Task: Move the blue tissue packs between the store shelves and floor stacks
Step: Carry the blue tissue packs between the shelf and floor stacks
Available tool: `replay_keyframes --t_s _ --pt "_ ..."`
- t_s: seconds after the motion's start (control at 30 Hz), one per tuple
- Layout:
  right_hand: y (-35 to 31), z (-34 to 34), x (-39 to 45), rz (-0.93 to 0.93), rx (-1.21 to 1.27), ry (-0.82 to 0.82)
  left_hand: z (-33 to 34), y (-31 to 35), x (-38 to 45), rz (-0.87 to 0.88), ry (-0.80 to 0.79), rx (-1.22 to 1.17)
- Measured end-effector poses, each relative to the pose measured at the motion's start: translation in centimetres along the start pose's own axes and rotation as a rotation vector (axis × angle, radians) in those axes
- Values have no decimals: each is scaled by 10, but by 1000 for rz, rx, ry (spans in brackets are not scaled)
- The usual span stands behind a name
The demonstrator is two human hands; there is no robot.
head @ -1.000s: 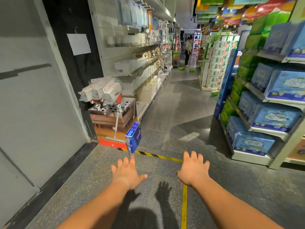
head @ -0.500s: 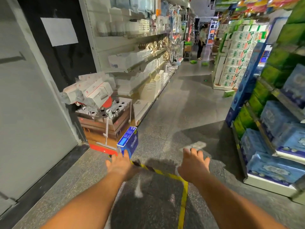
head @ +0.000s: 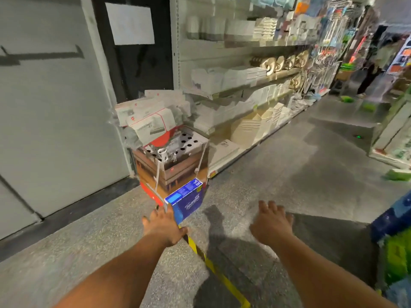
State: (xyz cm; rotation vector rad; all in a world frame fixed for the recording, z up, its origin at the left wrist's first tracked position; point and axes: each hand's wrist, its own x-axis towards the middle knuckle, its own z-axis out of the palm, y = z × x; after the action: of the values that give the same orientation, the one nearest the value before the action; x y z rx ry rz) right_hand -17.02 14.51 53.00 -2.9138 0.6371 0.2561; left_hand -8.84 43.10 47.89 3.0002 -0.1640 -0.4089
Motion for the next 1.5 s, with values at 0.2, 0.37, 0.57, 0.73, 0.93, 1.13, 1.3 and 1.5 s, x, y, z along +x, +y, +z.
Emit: replay_keyframes --t_s 0.2,0.37,0.57,0.73,0.93,1.13,1.3,1.5 --pt "-11 7 117 -202 -96 -27 5 41 80 -163 -4 -18" --pt "-19 6 219 -311 -139 -108 26 57 173 -294 -37 -42" --pt "-8 -31 360 -333 -147 -89 13 91 282 -360 -25 -46" --pt "-38 -31 456 -423 -137 -103 7 97 337 -363 14 -65" --pt "-103 8 554 -659 -157 -159 27 79 390 -524 -42 -103" --pt "-129 76 646 -811 -213 -288 84 82 452 -660 -172 -128" --pt "-140 162 705 -823 -272 -399 151 77 512 -669 -284 -94" --pt "-178 280 768 -888 -260 -339 251 40 603 -637 -239 -113"
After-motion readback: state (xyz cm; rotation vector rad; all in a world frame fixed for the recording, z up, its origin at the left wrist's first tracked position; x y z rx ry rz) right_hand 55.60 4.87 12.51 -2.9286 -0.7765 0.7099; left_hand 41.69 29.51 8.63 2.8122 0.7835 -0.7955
